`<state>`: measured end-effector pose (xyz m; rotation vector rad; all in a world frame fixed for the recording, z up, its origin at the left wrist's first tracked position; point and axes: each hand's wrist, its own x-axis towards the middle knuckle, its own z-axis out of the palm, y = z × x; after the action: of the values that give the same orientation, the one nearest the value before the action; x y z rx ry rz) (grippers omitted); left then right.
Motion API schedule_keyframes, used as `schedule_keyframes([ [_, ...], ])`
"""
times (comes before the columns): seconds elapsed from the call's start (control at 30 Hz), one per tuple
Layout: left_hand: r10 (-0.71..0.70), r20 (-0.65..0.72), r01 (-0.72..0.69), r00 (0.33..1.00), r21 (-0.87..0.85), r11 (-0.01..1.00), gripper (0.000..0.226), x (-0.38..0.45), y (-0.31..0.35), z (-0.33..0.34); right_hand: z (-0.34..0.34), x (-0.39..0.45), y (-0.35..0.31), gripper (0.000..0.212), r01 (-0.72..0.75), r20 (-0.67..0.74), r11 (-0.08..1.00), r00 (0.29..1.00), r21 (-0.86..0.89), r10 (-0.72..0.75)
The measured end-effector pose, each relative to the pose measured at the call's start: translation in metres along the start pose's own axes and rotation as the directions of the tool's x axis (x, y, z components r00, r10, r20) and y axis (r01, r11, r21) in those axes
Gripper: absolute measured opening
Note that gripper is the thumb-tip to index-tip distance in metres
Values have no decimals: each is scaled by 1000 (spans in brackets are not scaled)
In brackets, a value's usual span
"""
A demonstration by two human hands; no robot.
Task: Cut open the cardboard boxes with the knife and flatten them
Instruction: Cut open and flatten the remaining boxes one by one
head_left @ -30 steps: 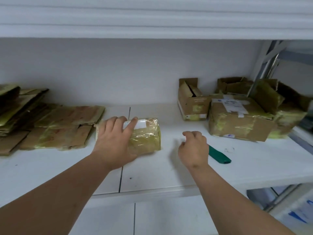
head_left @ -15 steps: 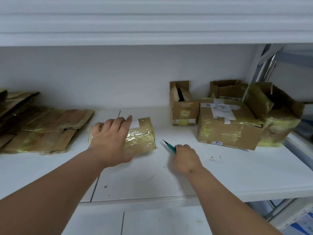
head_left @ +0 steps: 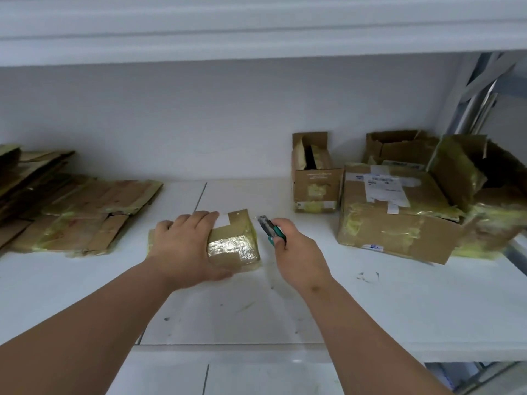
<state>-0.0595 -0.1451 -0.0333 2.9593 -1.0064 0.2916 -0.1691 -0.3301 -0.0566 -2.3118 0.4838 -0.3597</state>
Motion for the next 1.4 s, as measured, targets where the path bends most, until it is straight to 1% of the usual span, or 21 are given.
schedule_keyframes([
  [0.13,-1,-5,0,1000,-41,999,119,1,0,2,5,5,-1,37,-26,15,1000,1000,-9,27],
  [0.3,4,12,-4,1000,-32,999,119,6,-3,3,5,10,-5,41,-63,5,997,998,41,63],
  [0.37,5,10,-4,1000,-33,999,120,5,-2,4,3,11,-5,43,-60,8,998,998,30,60],
  [0.53,8,4,-7,1000,-24,1000,121,3,-2,5,-3,14,-8,40,-40,12,997,999,-72,41],
  [0.7,11,6,-11,1000,-38,999,124,1,-3,6,-4,11,-8,40,-75,11,997,997,-26,75],
  [0.9,9,-14,-10,1000,-65,998,126,-3,-2,6,-7,9,-9,36,-53,11,997,998,-63,54],
  [1.07,14,-11,-14,1000,-74,997,121,-6,0,5,-6,6,-9,37,-61,3,997,998,-54,61],
  [1.23,5,-3,-6,1000,-56,998,125,-7,1,4,-7,4,-9,37,-68,-10,997,998,-38,67],
  [1.33,5,5,-4,1000,-59,998,122,-8,2,2,-8,3,-9,38,-60,-39,998,997,-18,59],
  [1.4,2,3,-2,1000,-54,999,120,-8,3,1,-9,4,-9,38,-57,-38,997,998,-45,56],
])
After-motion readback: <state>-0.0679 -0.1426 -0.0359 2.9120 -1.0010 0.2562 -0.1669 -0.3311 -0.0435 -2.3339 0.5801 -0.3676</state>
